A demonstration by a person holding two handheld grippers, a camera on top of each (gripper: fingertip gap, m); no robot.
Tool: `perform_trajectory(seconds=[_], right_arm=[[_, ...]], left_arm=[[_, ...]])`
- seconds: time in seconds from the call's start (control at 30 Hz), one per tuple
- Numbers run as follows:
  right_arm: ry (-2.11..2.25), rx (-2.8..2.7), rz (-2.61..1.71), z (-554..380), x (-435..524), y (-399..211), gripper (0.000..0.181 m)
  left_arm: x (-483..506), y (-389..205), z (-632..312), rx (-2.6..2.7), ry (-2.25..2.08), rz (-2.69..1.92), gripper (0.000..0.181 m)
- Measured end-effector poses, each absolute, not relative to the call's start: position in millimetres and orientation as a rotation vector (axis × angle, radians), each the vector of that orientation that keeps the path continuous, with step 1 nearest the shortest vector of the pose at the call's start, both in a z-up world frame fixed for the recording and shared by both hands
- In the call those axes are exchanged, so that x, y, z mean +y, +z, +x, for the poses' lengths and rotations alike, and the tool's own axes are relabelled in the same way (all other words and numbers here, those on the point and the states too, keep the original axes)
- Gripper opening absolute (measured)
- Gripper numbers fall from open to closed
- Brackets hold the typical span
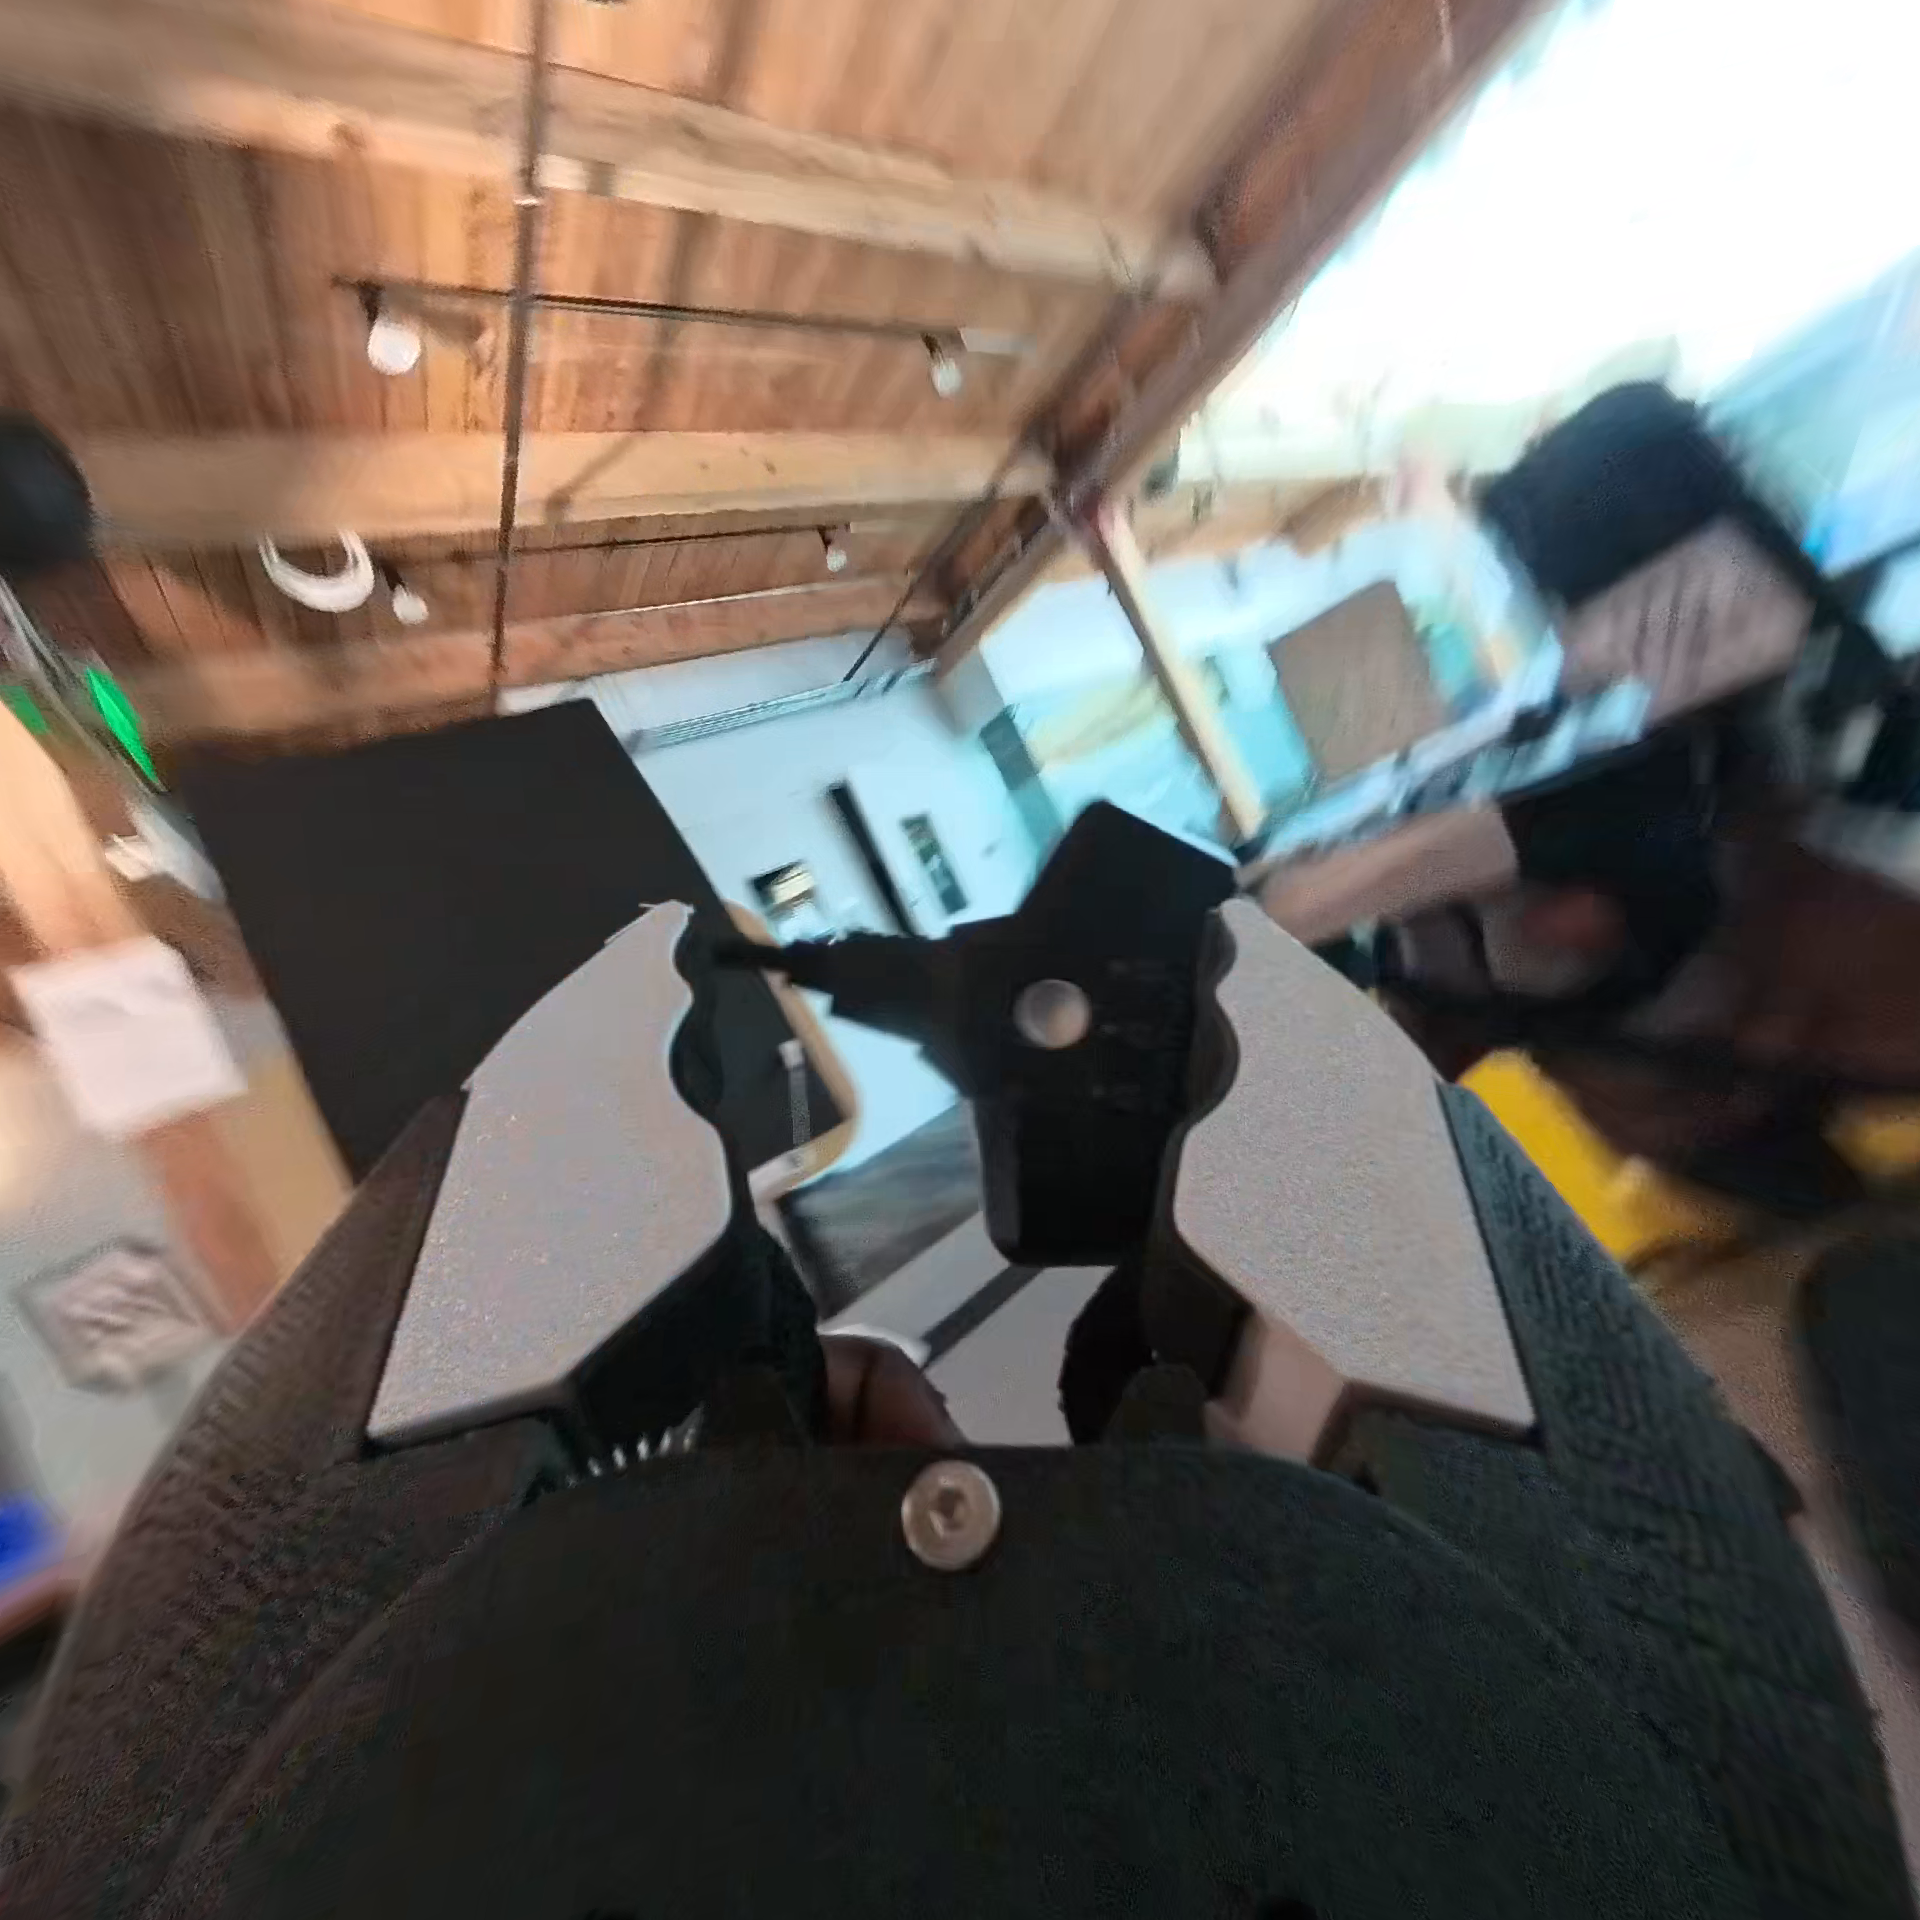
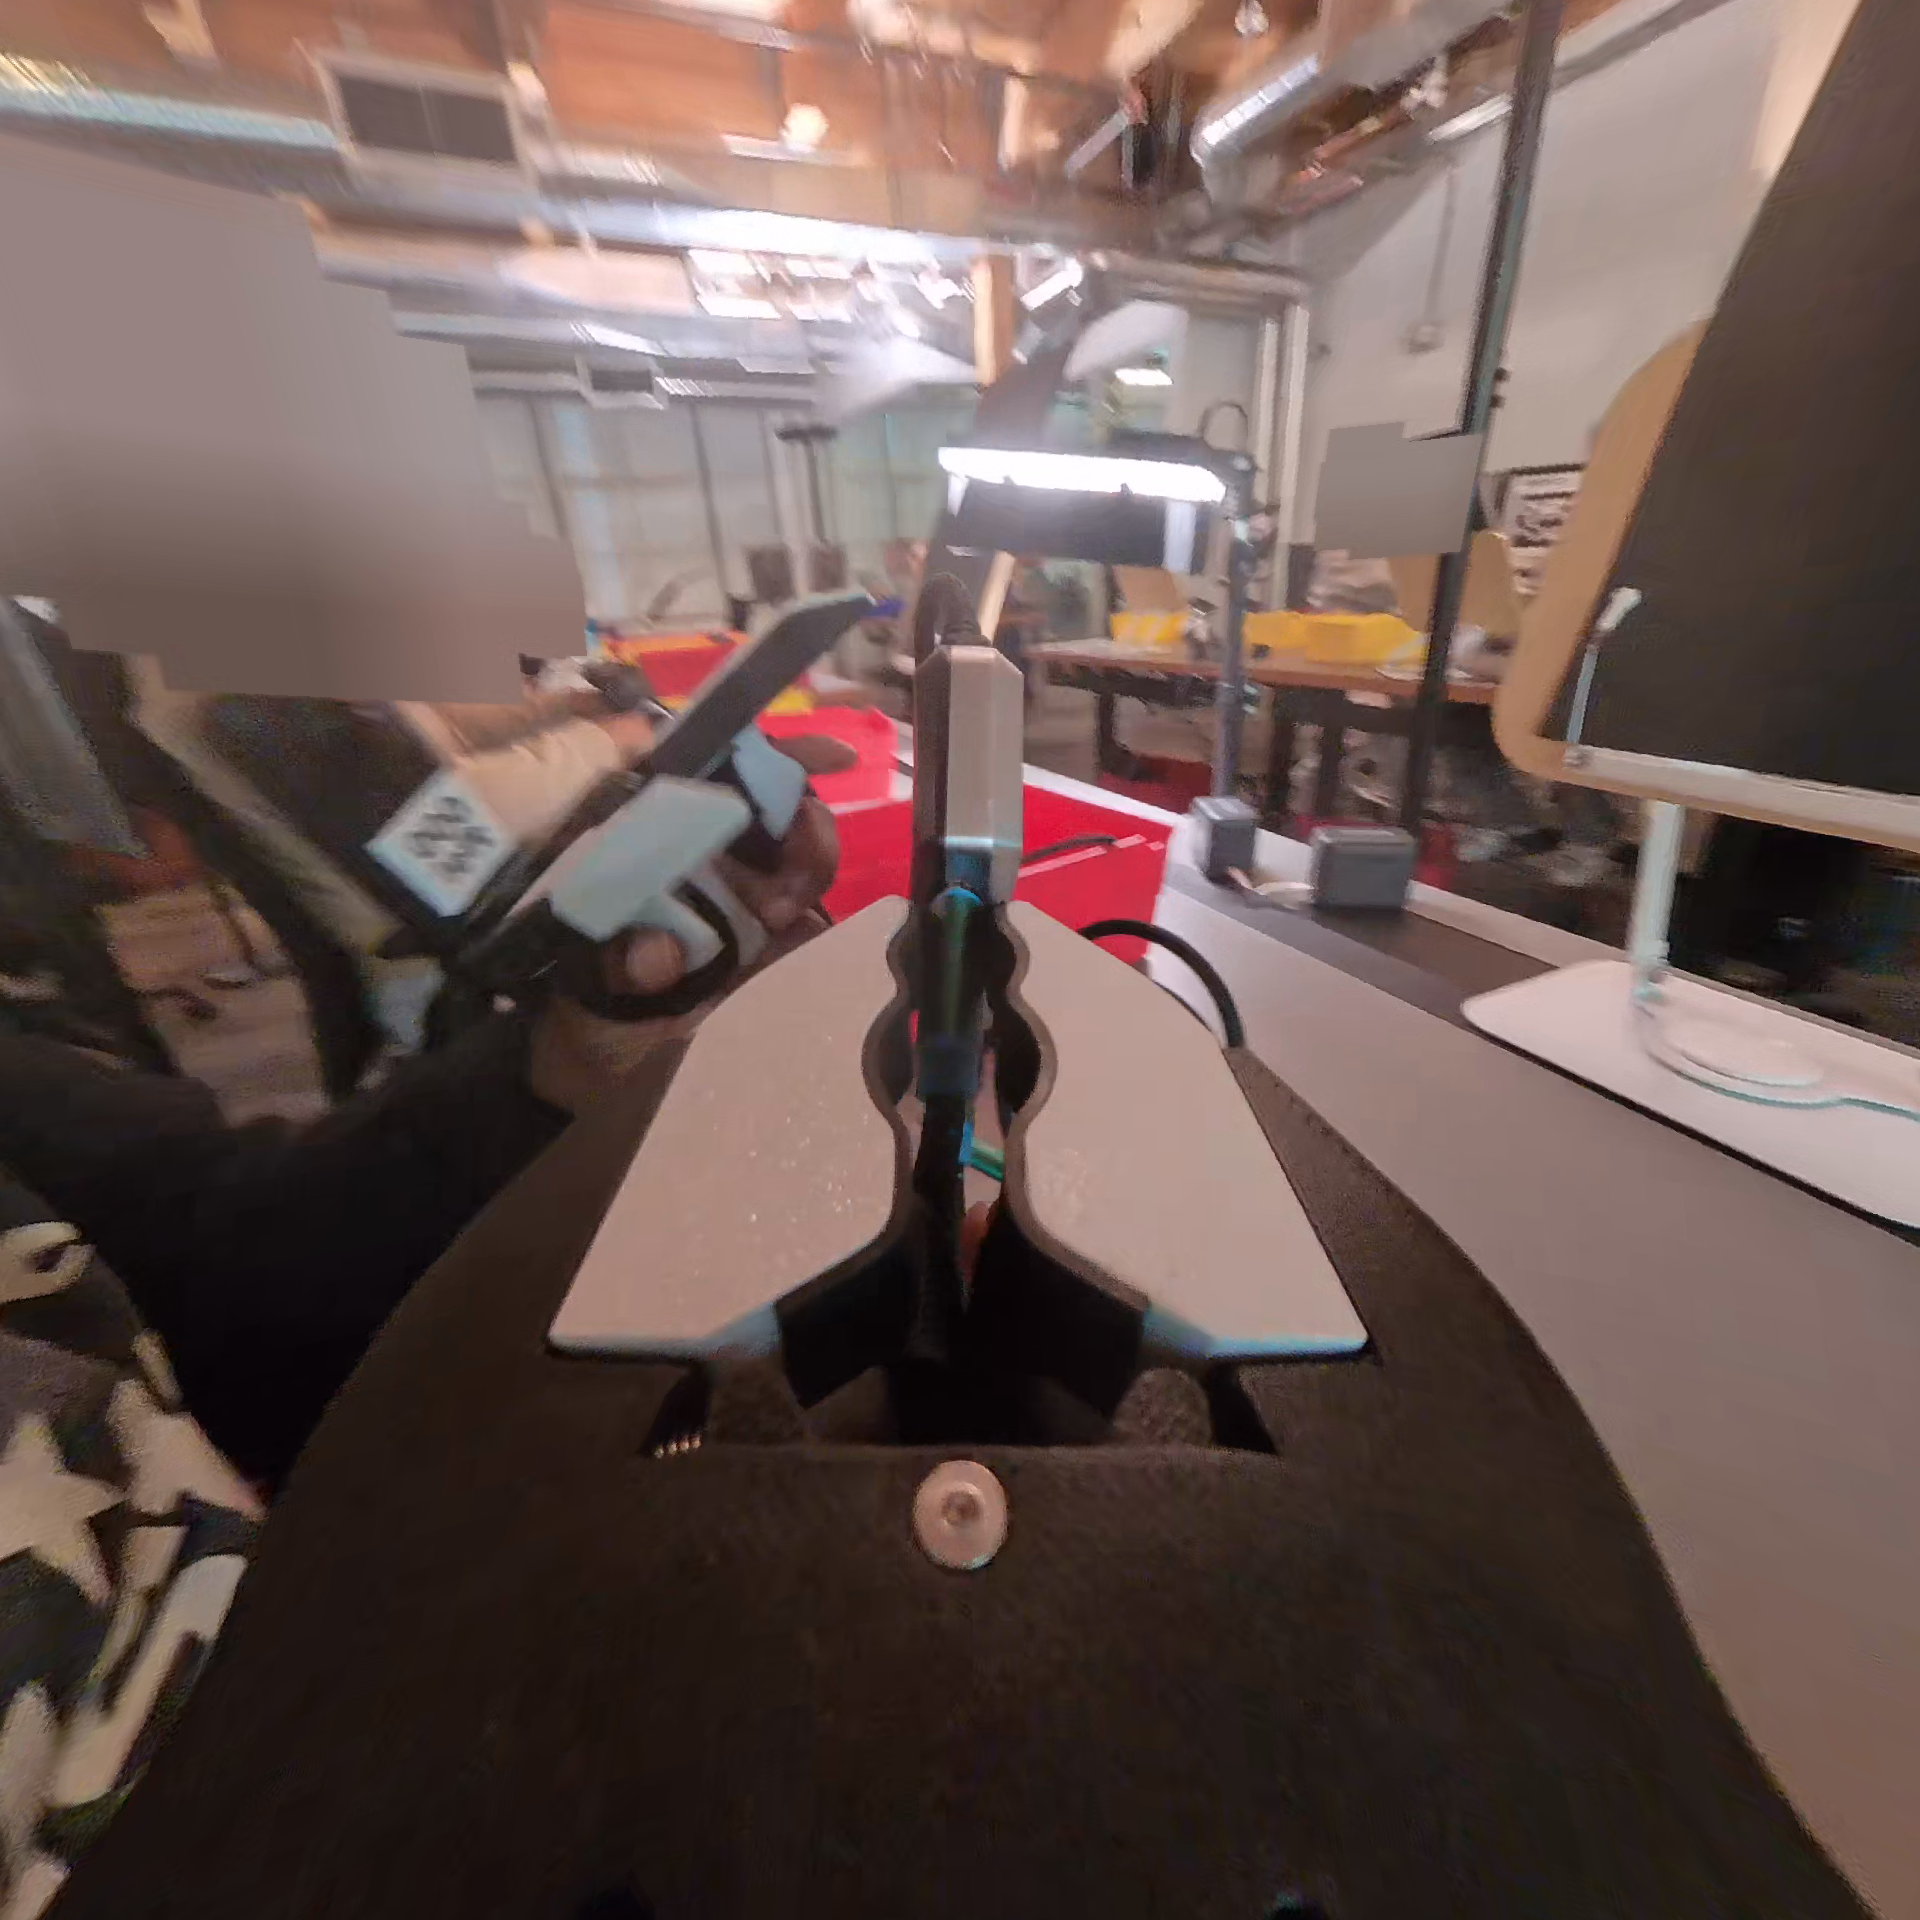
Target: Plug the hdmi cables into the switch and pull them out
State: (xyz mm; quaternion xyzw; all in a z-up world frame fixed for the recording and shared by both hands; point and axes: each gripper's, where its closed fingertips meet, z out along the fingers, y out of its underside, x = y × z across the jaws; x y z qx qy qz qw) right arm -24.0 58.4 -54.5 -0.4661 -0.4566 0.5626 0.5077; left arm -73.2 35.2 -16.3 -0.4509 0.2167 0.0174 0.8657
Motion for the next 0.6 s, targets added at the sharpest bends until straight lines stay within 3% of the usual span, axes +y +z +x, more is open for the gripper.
perform_trajectory(seconds=[0.17,0.43,0.57,0.6], right_arm=[[1.640,-1.054,-0.999,-8.2,51.4,-37.2,0.012],[1.761,-1.374,-1.057,-18.6,16.8,-67.8,0.012],[1.788,-1.404,-1.092,-16.5,17.1,-71.5,0.012],[1.798,-1.427,-1.094,-14.4,15.8,-72.4,0.012]], left_arm=[[40.5,-21.5,-86.3,0.320,-0.469,-1.033,0.072],[34.8,-41.7,-44.8,0.441,-0.936,-1.112,0.079],[15.1,-56.1,-22.1,0.650,-1.014,-1.162,0.037],[17.0,-57.9,-21.7,0.653,-0.985,-1.171,0.035]])
